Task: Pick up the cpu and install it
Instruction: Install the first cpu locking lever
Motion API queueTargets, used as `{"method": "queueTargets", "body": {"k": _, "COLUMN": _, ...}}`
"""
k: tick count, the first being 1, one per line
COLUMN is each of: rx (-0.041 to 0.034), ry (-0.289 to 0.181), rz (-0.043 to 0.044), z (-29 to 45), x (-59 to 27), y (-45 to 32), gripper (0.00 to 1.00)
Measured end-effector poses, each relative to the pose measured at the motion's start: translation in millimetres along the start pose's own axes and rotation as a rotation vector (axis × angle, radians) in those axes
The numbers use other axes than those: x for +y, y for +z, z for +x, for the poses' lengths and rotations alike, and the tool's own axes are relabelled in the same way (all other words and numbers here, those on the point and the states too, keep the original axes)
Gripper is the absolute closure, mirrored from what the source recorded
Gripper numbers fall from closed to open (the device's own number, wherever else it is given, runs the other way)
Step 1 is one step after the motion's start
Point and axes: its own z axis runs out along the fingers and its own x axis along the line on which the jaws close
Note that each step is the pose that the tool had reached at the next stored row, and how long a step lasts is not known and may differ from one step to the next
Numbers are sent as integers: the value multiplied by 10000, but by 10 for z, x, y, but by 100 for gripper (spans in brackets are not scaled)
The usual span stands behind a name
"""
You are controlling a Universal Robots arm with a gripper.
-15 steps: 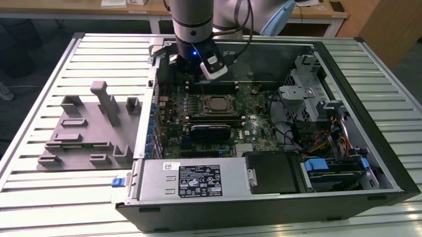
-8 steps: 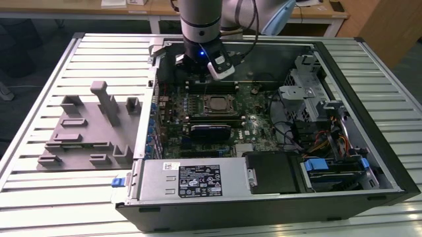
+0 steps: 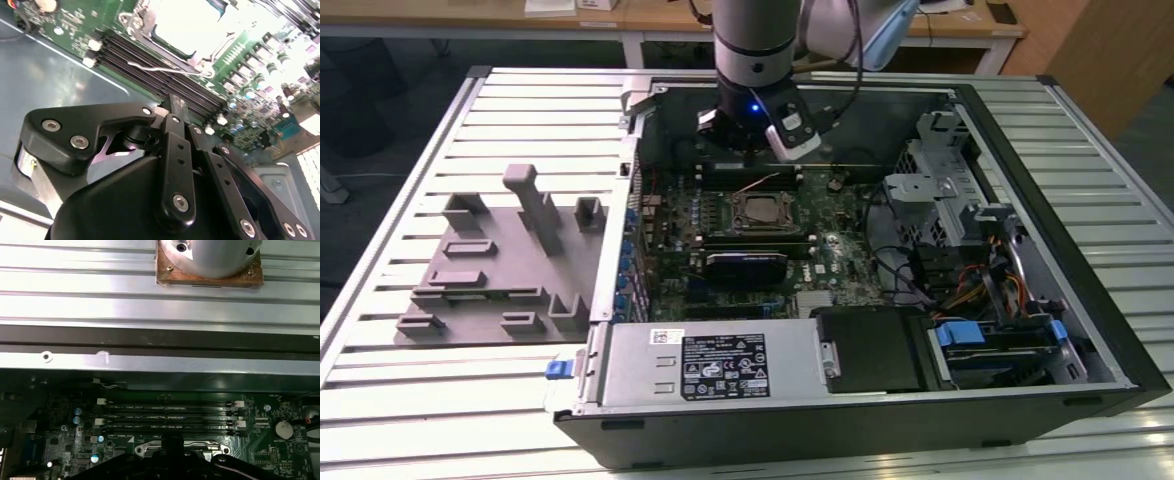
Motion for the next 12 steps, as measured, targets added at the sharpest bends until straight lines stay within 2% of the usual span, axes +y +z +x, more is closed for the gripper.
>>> {"method": "queueTargets", "body": {"k": 4, "rx": 2, "ry": 0, "rz": 1, "z": -70, "x": 0, "y": 3, "gripper": 89}}
{"method": "queueTargets", "body": {"k": 12, "rx": 0, "ry": 0, "rz": 0, "z": -78, "x": 0, "y": 4, "gripper": 89}}
